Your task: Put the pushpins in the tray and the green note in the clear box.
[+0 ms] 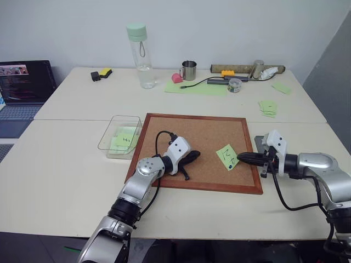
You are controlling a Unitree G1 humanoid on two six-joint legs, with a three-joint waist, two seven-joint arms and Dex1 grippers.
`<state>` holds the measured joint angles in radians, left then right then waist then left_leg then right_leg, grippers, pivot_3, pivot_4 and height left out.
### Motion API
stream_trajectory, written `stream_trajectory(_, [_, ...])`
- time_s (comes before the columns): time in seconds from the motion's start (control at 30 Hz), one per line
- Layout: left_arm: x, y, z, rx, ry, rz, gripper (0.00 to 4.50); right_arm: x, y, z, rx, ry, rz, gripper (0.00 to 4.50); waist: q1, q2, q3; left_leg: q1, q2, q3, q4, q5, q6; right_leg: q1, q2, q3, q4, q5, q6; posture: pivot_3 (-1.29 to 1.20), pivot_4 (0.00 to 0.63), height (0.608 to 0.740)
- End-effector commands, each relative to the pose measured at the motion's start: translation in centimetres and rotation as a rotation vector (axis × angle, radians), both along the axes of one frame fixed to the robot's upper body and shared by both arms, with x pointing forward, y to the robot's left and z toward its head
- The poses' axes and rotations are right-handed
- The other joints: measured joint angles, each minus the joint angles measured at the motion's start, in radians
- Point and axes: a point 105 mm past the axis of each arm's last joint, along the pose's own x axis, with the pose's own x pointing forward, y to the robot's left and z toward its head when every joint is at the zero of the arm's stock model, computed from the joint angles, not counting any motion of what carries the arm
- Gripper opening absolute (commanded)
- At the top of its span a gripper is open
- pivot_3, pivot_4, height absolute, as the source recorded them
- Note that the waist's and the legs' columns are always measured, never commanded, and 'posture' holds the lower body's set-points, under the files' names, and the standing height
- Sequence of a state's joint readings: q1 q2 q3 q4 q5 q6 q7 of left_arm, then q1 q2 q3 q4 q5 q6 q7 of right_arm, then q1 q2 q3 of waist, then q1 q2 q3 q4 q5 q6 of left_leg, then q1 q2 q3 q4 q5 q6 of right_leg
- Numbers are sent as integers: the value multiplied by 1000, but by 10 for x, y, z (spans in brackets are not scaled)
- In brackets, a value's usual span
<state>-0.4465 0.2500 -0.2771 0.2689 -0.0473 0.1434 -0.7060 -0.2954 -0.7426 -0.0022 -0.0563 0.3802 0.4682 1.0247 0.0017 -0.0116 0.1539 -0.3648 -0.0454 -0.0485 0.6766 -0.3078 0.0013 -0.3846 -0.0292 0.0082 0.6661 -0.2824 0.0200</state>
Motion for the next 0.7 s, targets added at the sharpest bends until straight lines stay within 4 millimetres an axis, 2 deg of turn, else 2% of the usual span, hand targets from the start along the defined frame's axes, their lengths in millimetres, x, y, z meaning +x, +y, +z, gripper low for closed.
stream_trajectory(0.03, [-2,15,-26,76,74,48,0,4,0,31,33,-104,-9,23,0,0,0,0,0,0,0,0,0,0,0,0,0,0,0,0,150,740])
stream_trajectory(0.17, [-3,15,-26,77,75,46,0,4,-2,32,40,-104,-22,23,-1,0,0,0,0,0,0,0,0,0,0,0,0,0,0,0,150,740])
stream_trajectory(0.23, [-3,15,-26,78,74,45,0,7,-10,34,44,-109,-62,23,-1,0,0,0,0,0,0,0,0,0,0,0,0,0,0,0,150,740])
stream_trajectory(0.5, [-4,15,-27,79,75,42,0,31,-77,21,-91,-116,-376,23,-1,0,0,0,0,0,0,0,0,0,0,0,0,0,0,0,150,740])
stream_trajectory(0.6, [-3,13,-27,79,75,38,0,39,-93,16,-121,-114,-463,23,-1,0,0,0,0,0,0,0,0,0,0,0,0,0,0,0,150,740])
stream_trajectory(0.67, [-3,12,-27,78,75,36,0,41,-97,11,-134,-102,-480,23,-2,1,0,0,0,1,0,0,0,0,0,0,0,0,0,0,150,740])
stream_trajectory(0.7, [-3,12,-26,77,74,36,0,41,-96,9,-131,-90,-478,230,-2,1,0,0,0,1,0,0,0,0,0,0,0,0,0,0,150,740])
